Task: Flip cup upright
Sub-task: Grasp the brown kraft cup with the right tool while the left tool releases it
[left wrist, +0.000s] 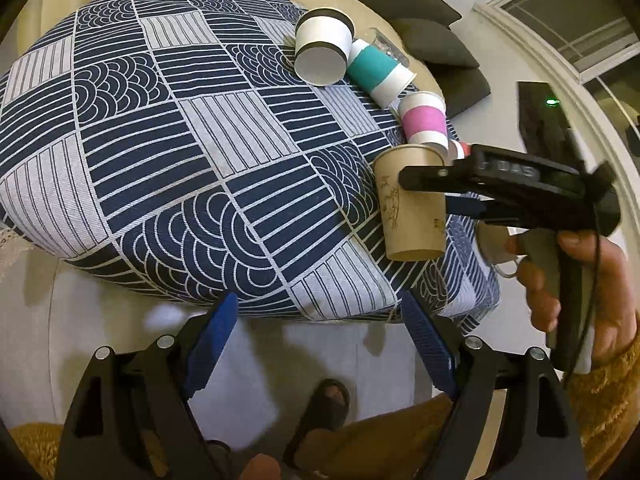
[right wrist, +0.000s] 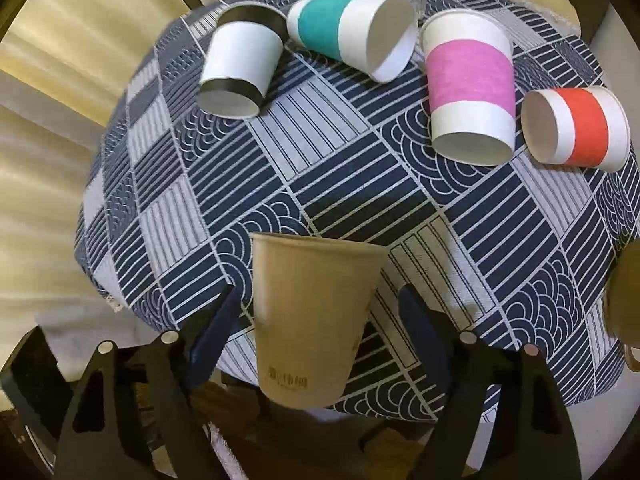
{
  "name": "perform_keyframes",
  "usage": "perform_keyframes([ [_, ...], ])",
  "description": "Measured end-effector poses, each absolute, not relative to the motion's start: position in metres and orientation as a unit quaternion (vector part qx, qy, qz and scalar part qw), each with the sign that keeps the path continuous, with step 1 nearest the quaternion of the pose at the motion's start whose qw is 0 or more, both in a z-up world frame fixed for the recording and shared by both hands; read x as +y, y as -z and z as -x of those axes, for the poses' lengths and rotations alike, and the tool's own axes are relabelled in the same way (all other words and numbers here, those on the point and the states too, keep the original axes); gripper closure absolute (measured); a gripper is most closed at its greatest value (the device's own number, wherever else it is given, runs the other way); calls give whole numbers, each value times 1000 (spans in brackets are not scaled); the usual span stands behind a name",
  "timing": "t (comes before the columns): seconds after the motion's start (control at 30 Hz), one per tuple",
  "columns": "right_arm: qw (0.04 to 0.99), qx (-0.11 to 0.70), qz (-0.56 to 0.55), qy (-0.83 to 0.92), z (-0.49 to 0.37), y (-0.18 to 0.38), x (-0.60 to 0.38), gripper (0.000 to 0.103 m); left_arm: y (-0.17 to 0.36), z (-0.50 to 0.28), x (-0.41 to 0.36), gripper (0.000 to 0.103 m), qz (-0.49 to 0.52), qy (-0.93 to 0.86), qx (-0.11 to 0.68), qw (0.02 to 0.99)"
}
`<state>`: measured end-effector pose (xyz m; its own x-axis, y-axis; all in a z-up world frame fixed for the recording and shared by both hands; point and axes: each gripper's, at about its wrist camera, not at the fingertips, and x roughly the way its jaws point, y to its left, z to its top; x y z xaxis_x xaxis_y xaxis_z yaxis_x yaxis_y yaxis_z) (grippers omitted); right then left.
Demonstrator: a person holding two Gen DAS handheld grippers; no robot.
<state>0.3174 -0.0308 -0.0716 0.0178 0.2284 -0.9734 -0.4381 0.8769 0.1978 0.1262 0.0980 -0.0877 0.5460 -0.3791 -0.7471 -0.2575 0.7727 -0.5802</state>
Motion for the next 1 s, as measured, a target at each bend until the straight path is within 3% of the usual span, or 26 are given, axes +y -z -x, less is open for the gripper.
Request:
perform_keyframes([
  [0.07,704,667,85,-229,-320,75,-26,39,89,-124,102,21,342,37,470,813],
  [0.43,701,674,84,-216,-328,67,-25,42,90,-122,107,21,334,41,469,817],
  [0.63,732,636,55,-237,-310,48,-37,42,91,-121,109,21,330,34,466,820],
  [1.0,867,399,49,-293,-241,18,-59,42,78,-118,106,21,315,41,442,839],
])
